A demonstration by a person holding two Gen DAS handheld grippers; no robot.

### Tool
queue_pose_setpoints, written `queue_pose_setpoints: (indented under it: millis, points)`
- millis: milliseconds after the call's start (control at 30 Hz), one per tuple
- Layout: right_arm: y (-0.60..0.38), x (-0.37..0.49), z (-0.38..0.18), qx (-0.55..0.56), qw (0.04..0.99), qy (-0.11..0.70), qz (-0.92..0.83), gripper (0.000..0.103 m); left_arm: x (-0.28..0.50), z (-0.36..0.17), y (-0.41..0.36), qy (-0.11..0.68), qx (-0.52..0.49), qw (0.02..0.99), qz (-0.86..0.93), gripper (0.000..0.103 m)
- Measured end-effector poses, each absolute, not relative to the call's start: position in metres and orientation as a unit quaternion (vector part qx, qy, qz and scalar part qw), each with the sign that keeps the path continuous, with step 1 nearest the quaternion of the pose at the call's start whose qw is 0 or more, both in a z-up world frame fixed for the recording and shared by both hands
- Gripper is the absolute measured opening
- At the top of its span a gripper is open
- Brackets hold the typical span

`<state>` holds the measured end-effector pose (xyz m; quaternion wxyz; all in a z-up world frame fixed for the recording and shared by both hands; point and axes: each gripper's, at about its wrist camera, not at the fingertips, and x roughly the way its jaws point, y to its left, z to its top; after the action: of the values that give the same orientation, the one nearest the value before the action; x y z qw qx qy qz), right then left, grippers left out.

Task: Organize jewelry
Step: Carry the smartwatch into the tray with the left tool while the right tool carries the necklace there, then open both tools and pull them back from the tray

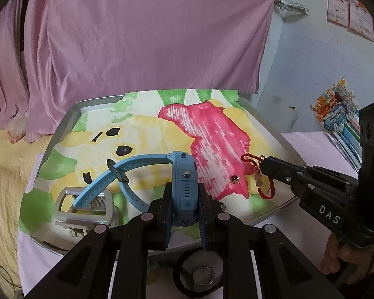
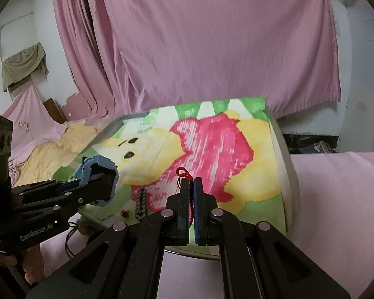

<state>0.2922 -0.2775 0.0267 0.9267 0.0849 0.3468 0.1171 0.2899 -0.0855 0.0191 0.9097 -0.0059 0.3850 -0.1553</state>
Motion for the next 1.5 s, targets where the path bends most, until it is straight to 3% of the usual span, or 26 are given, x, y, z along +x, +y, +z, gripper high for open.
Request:
queue_pose_setpoints:
  millis: [400,900,1200,1333,1400,1500]
  points:
    - [-0.274,0.301,0.013,0.082,0.910,0.388,0.123,0.003,0.300,0.006,-0.089,0.416,0.003,0.895,-0.161,0.017]
    - [-0.272,0.304,0.007,0.075,0.903,0.407,0.114,0.004,0.295,0.013,-0.087,0.400,-0.007,0.902,-0.161,0.018]
    - [-0.283,0.295,0.014,0.071,0.911,0.398,0.084,0.007,0.284,0.025,-0.083,0.377,-0.018,0.913,-0.154,0.042]
    - [-0.287,0.288,0.015,0.076,0.913,0.391,0.085,0.027,0.271,0.035,-0.080,0.352,-0.026,0.924,-0.145,0.062]
    - [-0.288,0.283,0.019,0.078,0.917,0.380,0.087,0.040,0.263,0.041,-0.078,0.335,-0.030,0.931,-0.143,0.065]
    - [-0.291,0.271,0.027,0.085,0.927,0.355,0.089,0.044,0.251,0.047,-0.074,0.316,-0.032,0.939,-0.132,0.079]
